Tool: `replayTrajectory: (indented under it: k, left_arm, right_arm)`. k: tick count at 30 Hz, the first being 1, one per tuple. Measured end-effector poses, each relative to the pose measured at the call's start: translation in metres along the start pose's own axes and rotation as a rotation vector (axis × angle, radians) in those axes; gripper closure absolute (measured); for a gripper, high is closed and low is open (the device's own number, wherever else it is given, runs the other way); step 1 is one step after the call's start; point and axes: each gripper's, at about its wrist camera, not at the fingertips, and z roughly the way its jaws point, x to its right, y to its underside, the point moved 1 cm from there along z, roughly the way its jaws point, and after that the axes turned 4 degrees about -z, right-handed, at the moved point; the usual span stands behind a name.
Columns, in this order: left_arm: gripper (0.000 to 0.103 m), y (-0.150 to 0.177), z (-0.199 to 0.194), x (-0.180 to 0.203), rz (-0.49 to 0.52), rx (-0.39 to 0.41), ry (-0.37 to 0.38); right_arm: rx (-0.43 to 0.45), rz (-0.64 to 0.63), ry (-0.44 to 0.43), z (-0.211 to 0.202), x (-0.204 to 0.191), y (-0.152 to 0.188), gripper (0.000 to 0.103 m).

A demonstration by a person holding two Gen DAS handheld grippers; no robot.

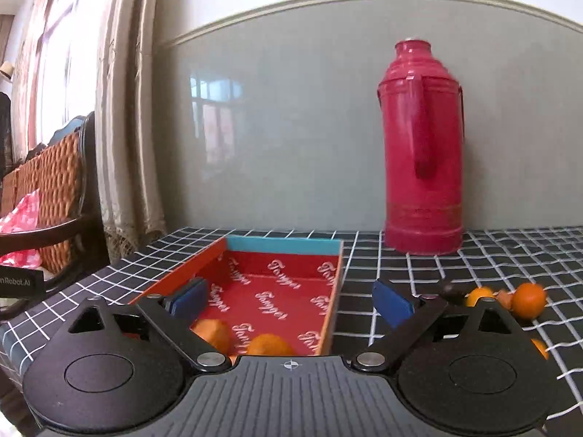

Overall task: Organize fruits
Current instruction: 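Carry the orange into the box and open the right tool, then grasp the other large orange with the left tool while the right tool withdraws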

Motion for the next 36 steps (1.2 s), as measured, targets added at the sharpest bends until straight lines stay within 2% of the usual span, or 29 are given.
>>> replayTrajectory:
  k: [3, 4, 5, 9, 13, 17, 23, 30, 33, 36]
  left_arm:
    - [0.01, 0.001, -0.003, 0.007, 0.01, 0.003, 0.011]
    - [0.01, 0.002, -0.004, 0.01, 0.014, 0.005, 0.016]
    - [0.01, 0.002, -0.005, 0.012, 0.018, 0.006, 0.02]
    - [0.01, 0.005, -0.011, 0.027, 0.037, 0.011, 0.048]
    - [0.01, 0.009, -0.022, 0.05, 0.072, 0.027, 0.108]
    - [0.01, 0.017, -0.04, 0.083, 0.135, 0.062, 0.19]
    - [0.009, 0.042, -0.081, 0.14, 0.252, 0.131, 0.357]
    - [0.01, 0.084, -0.115, 0.208, 0.415, 0.148, 0.544]
    - [0.013, 0.103, -0.128, 0.229, 0.467, 0.144, 0.607]
    - [0.017, 0.118, -0.136, 0.248, 0.511, 0.132, 0.651]
  right_arm:
    - [-0.001, 0.007, 0.045, -0.005, 0.007, 0.0, 0.006]
    - [-0.004, 0.007, 0.075, -0.006, 0.011, 0.0, 0.0]
    - [-0.006, 0.006, 0.105, -0.008, 0.014, 0.0, 0.0]
    - [-0.001, 0.008, 0.243, -0.016, 0.033, -0.001, 0.0]
    - [-0.014, -0.002, 0.405, -0.024, 0.052, -0.001, 0.0]
    - [-0.011, -0.022, 0.572, -0.036, 0.074, -0.002, 0.0]
    - [-0.004, -0.032, 0.822, -0.056, 0.113, 0.002, 0.0]
    - [-0.029, -0.01, 1.035, -0.084, 0.156, 0.012, 0.0]
    - [-0.025, 0.015, 1.094, -0.097, 0.172, 0.013, 0.0]
    - [-0.038, 0.034, 1.091, -0.107, 0.186, 0.015, 0.0]
